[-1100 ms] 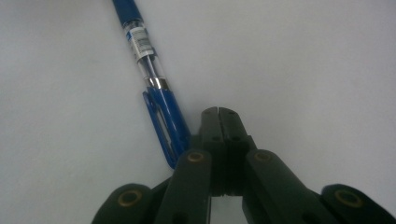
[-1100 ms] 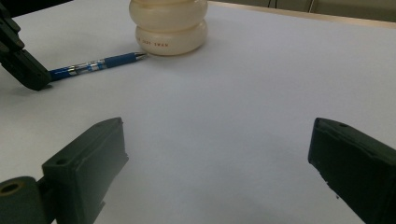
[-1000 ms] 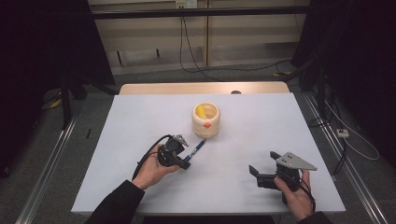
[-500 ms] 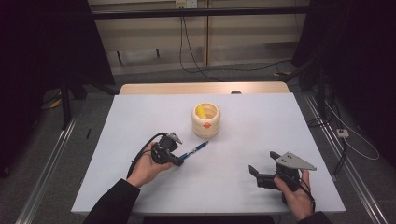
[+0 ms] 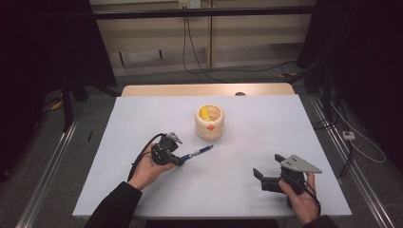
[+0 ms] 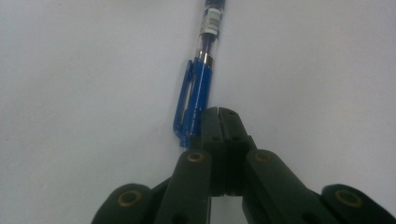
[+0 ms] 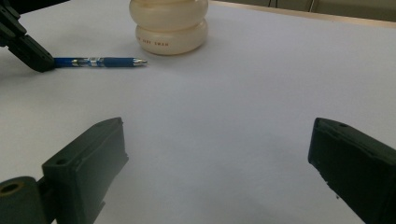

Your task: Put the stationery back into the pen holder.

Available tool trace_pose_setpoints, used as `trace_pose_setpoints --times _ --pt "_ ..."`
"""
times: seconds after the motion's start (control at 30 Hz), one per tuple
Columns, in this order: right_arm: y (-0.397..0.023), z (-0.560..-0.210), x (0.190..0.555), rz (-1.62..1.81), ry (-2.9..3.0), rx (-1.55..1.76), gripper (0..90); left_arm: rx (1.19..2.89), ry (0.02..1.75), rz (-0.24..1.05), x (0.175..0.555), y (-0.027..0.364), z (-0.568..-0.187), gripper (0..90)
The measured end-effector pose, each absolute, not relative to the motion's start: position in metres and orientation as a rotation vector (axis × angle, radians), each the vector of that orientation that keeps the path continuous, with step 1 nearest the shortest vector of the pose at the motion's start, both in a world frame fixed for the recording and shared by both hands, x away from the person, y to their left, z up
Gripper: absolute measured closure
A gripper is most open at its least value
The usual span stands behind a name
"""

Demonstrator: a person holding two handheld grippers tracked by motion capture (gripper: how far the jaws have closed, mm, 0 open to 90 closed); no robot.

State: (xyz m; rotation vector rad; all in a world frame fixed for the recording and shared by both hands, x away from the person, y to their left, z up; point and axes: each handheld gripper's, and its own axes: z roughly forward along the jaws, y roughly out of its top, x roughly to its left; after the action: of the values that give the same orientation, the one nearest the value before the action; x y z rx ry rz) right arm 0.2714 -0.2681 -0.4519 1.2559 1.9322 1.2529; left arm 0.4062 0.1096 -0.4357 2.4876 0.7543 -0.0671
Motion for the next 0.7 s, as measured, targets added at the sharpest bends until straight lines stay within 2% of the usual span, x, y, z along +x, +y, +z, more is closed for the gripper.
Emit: trace_pose_setpoints --times 0.1,0.3,0.63,0.7 --pt "-0.268 -0.452 0.271 1.254 1.932 1.258 4.1 2.469 0.705 -0.081 0.406 0.11 -0.431 89.7" --pt "-0.268 -0.452 0.272 1.253 1.931 1.26 4.1 2.391 0.711 -0.043 0.404 0.11 -0.424 82.0" --pt "-0.268 -0.452 0.272 1.252 1.932 1.258 4.1 2.354 0.704 0.023 0.406 0.115 -0.417 58.4" --pt "-0.268 -0.452 0.272 1.253 1.933 1.258 4.1 2.349 0.704 0.04 0.406 0.113 -0.416 49.8"
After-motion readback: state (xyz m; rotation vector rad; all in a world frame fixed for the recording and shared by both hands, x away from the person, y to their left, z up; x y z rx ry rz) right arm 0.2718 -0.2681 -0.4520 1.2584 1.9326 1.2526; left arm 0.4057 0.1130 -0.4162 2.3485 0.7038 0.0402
